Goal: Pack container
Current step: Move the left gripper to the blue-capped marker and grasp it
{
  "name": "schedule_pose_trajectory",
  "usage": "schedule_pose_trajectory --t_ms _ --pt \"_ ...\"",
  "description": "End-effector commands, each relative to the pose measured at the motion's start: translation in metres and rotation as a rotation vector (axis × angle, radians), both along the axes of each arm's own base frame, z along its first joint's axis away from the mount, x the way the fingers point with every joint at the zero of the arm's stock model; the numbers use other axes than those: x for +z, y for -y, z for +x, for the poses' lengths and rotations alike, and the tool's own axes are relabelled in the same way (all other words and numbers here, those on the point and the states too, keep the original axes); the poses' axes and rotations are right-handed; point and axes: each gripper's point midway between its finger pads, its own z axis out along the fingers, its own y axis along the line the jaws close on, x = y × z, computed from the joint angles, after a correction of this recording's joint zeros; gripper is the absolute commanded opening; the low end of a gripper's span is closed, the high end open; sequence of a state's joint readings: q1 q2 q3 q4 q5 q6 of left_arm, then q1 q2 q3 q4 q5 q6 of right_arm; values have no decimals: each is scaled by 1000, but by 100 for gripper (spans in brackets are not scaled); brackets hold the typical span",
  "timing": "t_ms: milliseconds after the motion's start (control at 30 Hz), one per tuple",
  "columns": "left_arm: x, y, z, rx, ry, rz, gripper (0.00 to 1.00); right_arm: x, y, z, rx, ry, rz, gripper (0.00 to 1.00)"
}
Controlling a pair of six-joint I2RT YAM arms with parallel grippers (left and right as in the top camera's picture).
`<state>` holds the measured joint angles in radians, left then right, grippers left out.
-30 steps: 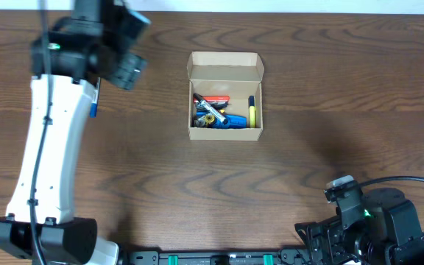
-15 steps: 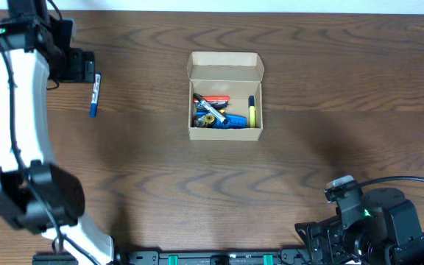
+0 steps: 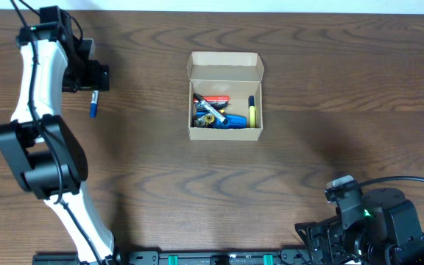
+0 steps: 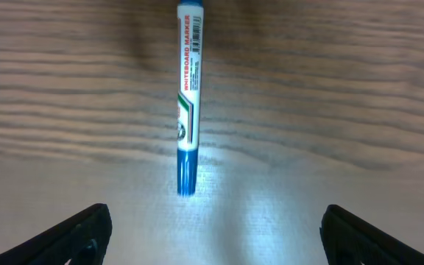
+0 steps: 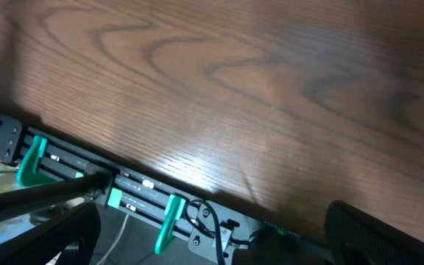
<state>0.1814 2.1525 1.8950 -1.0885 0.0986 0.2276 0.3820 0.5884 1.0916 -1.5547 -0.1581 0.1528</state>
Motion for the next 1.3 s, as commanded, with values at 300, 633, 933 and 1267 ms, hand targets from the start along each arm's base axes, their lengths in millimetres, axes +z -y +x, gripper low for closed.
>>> schedule_pose_trajectory --t_ms 300,633,933,1267 --pt "-57 -3 19 -9 -29 -6 87 0 -1 -1 1 -5 7 99" --pt "-77 -7 32 -28 -3 8 87 0 -1 -1 0 -5 7 99" --pt "-83 -9 39 -35 24 15 88 0 -1 -1 0 -5 7 99" --pt "-100 -8 35 -35 -10 8 87 0 -1 -1 1 -5 7 99"
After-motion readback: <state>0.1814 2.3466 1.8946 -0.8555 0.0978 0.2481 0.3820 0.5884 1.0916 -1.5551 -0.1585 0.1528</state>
